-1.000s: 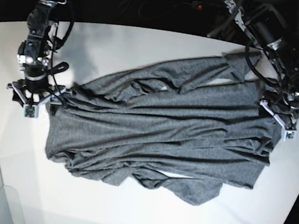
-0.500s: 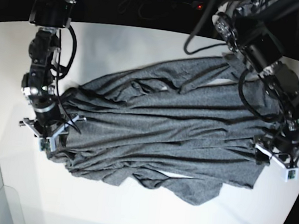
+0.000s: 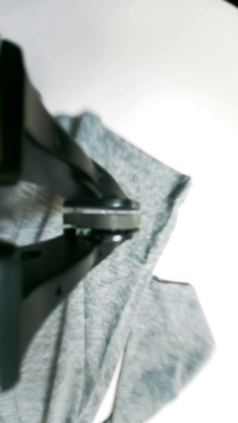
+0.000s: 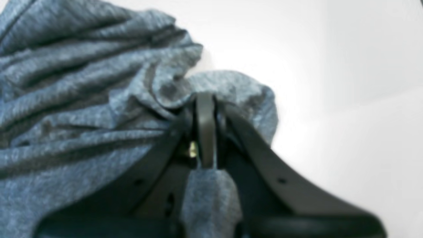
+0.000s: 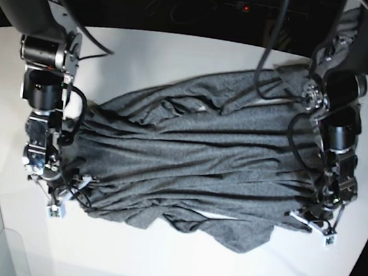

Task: Layout the t-shirt on the table in an organized manner, then fold the t-shirt properly
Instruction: 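Slide both grippers along the shirt's sides toward the hem, then release the shirt and raise both grippers toward the collar edge, then grasp the collar-side corner with the left gripper, right gripper holding its corner, then pull the held corner with the left gripper away from the right gripper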

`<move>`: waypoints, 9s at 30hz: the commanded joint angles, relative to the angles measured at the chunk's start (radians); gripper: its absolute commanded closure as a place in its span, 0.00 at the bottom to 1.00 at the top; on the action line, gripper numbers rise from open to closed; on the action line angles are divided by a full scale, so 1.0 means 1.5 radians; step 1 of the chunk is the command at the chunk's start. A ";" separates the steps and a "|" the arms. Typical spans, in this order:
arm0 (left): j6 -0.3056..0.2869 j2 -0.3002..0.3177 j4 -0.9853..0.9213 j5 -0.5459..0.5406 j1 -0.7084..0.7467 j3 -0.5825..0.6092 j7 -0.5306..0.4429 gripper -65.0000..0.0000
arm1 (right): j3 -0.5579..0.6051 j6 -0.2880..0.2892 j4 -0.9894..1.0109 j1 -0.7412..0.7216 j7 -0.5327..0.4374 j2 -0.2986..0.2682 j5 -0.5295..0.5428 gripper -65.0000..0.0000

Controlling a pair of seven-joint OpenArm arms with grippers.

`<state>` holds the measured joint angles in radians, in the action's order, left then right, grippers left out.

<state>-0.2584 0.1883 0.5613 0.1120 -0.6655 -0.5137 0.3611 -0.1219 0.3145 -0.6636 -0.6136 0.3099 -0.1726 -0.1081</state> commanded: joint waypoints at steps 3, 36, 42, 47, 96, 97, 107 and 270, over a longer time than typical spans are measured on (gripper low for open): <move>0.024 0.006 -0.090 -0.006 -0.060 0.015 -0.094 0.97 | 0.000 0.001 0.003 -0.023 -0.048 0.000 0.003 1.00; 0.084 -0.031 -0.123 -0.009 -0.085 0.016 -0.166 0.96 | -0.006 -0.204 0.105 0.027 -0.265 -0.078 0.007 1.00; 0.087 -0.045 -0.128 -0.008 -0.086 0.018 -0.168 0.96 | -0.042 -0.202 -0.161 0.158 -0.267 -0.044 0.007 1.00; 0.083 -0.051 -0.119 -0.009 -0.086 0.012 -0.163 0.96 | -0.039 -0.201 -0.322 0.242 -0.241 -0.006 0.006 1.00; -0.001 -0.038 0.672 -0.270 0.524 0.012 0.231 0.97 | -0.108 -0.106 -0.641 0.641 -0.102 0.110 0.007 1.00; -0.001 -0.041 0.689 -0.270 0.524 0.012 0.231 0.97 | -0.108 -0.106 -0.654 0.646 -0.102 0.110 0.007 1.00; -0.001 -0.071 0.911 -0.293 0.586 0.018 0.308 0.96 | -0.110 -0.106 -0.667 0.649 -0.100 0.110 0.007 1.00; 0.004 -0.156 0.923 -0.438 0.567 -0.334 0.525 1.00 | -0.155 -0.105 -0.471 0.521 -0.103 0.100 0.007 1.00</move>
<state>-0.2546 -0.0536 1.9293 -0.5316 0.1886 -1.0122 1.1667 -0.3515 0.1604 -1.3659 0.1646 0.1184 -0.0193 -0.0898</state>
